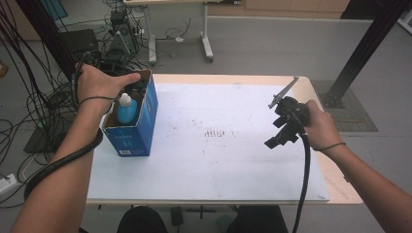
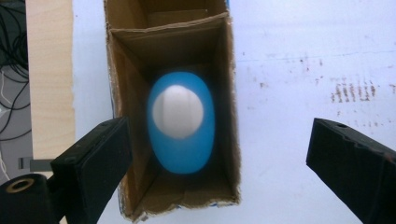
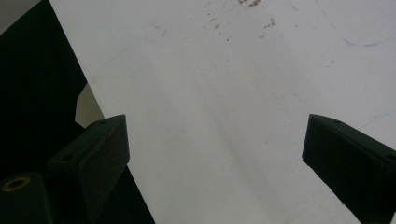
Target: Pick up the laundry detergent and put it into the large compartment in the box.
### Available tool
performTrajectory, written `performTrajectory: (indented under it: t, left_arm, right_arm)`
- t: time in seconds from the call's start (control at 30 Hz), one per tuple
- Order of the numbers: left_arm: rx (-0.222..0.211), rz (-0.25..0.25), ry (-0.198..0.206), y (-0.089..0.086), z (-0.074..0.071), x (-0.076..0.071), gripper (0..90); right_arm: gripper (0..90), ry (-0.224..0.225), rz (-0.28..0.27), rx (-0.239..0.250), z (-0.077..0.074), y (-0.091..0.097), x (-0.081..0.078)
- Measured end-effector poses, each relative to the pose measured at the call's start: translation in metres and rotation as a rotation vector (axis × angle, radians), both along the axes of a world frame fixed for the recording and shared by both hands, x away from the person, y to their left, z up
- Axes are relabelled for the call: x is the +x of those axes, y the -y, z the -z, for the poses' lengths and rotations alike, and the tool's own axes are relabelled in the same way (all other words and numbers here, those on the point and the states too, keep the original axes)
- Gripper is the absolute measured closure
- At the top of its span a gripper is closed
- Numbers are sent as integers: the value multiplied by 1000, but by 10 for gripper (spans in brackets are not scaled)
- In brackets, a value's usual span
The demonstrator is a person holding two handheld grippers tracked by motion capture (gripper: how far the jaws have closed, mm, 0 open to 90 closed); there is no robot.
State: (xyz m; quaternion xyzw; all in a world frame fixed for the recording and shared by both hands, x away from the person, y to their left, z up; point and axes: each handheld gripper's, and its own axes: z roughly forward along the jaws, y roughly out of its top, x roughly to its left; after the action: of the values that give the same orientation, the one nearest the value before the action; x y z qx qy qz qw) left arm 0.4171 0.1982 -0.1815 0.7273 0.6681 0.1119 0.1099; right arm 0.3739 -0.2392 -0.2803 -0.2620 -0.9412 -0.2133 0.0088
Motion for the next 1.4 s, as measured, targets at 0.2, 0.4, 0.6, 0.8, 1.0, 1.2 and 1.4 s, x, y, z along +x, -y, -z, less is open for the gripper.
performTrajectory:
  t: [0.2, 0.4, 0.6, 0.8, 1.0, 1.2, 1.4]
  left_arm:
    - [-5, 13, 13, 5, -9, -7, 69]
    - [-15, 39, 9, 12, -13, -11, 66]
    - [-9, 99, -2, 30, -12, -13, 72]
    - [-8, 158, 2, 50, -13, -15, 77]
    - [-18, 217, 8, 71, -15, -17, 77]
    - [-48, 274, 5, 93, -12, -17, 78]
    - [-84, 310, -4, 112, 1, -14, 80]
  right_arm:
    - [77, 3, -4, -7, -1, -3, -4]
    - [77, 7, -3, -11, -3, -3, -6]
    - [77, 2, -2, -12, -2, -3, -5]
    - [77, 3, -5, -19, -2, -4, -2]
    - [77, 2, 0, -18, -1, -3, 0]
    - [77, 0, 1, -18, 0, -3, 0]
    - [77, -4, 7, -16, 1, -1, -1]
